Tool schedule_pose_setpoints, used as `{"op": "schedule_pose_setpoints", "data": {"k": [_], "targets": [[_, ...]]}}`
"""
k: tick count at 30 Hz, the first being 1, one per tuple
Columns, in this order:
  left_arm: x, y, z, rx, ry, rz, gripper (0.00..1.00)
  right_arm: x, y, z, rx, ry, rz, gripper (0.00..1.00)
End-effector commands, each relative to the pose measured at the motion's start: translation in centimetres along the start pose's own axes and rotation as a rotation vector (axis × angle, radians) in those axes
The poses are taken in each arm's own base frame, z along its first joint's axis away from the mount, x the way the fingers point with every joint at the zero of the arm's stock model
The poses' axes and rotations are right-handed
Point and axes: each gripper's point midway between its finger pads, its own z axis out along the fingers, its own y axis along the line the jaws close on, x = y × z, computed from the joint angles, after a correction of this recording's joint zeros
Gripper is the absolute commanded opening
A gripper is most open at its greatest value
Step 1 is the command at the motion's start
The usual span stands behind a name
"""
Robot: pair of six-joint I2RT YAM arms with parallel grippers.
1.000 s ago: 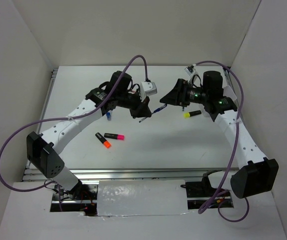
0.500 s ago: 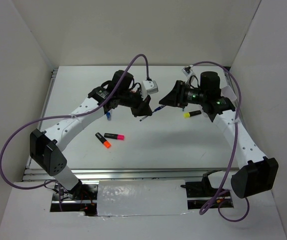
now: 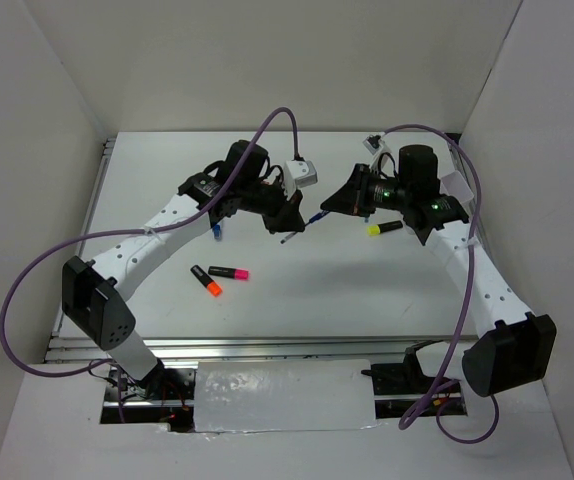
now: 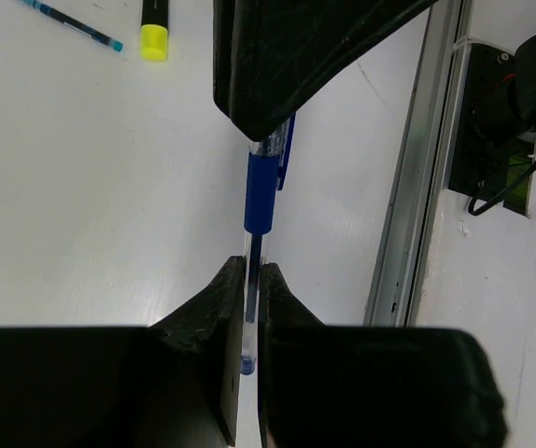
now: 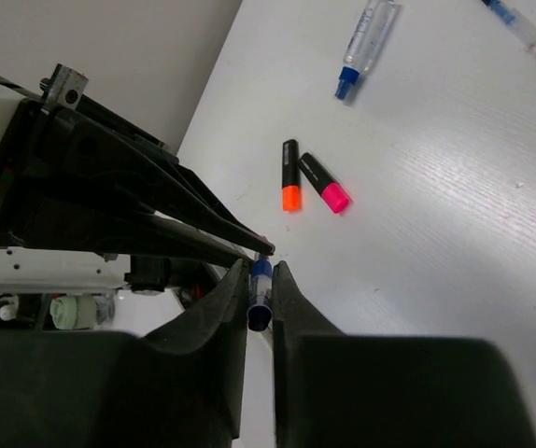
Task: Sort the stationery into containers
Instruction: Place the pen in the storage box.
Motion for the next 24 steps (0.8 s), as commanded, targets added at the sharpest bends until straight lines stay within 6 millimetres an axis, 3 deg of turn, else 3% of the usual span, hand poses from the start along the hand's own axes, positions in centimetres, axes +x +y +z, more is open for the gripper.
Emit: {"op": "schedule_pose_setpoints", "data": {"k": [1, 2, 3, 5, 6, 7, 10, 11, 12, 13, 17, 18, 19, 20, 21, 24], "targets": [[-2.6, -0.5, -0.6, 0.013, -0.079, 0.045, 0.0, -0.1, 0.4, 0.0, -0.009, -0.013, -0.043, 0.09], [-2.7, -0.5, -0.7, 0.015, -0.08, 0.048, 0.03, -0.2, 0.3, 0.0, -0.002, -0.016, -0.045, 0.04], [-2.8, -0.5, -0.7, 0.016, -0.079, 0.049, 0.21, -0.3, 0.3, -0.1, 0.001, -0.02, -0.054, 0.0], [-2.8, -0.6, -0.8, 0.018, -0.08, 0.045, 0.42, -0.5, 0.2, -0.4, 0.02, -0.024, -0.081, 0.0], [-2.8, -0.6, -0.9, 0.012, -0.079, 0.043, 0.61, -1.2, 0.1, -0.7, 0.047, -0.046, -0.104, 0.0], [-2.7, -0.3, -1.0, -0.014, -0.075, 0.042, 0.69, -1.6, 0.0, -1.1, 0.066, -0.061, -0.125, 0.0], [-2.4, 0.9, -1.7, -0.087, -0.061, 0.035, 0.78, -3.9, -1.9, -3.2, 0.196, -0.121, -0.192, 0.0], [-2.2, 2.0, -2.0, -0.15, -0.051, 0.02, 0.8, -4.4, -3.5, -4.3, 0.267, -0.123, -0.218, 0.0], [-2.1, 2.8, -2.4, -0.191, -0.049, 0.006, 0.99, -6.3, -4.5, -5.8, 0.359, -0.171, -0.259, 0.0], [-2.0, 3.5, -2.8, -0.224, -0.049, -0.008, 0.99, -7.1, -5.9, -6.6, 0.431, -0.173, -0.271, 0.0], [-2.0, 5.9, -4.9, -0.306, -0.082, -0.085, 0.99, -11.7, -11.5, -14.3, 0.737, -0.241, -0.326, 0.0], [-2.0, 6.7, -5.5, -0.331, -0.091, -0.101, 0.99, -13.6, -13.4, -17.3, 0.818, -0.284, -0.314, 0.0], [-1.8, 7.0, -5.5, -0.338, -0.092, -0.111, 0.99, -14.0, -14.6, -18.6, 0.869, -0.278, -0.305, 0.0], [-1.7, 7.4, -5.8, -0.351, -0.091, -0.118, 0.99, -15.7, -14.6, -20.2, 0.913, -0.293, -0.351, 0.0], [-1.5, 7.7, -5.8, -0.359, -0.091, -0.124, 0.99, -16.2, -17.3, -21.5, 0.967, -0.274, -0.314, 0.0], [-1.2, 8.3, -5.8, -0.376, -0.09, -0.131, 0.99, -17.9, -20.9, -23.4, 1.043, -0.233, -0.276, 0.0]]}}
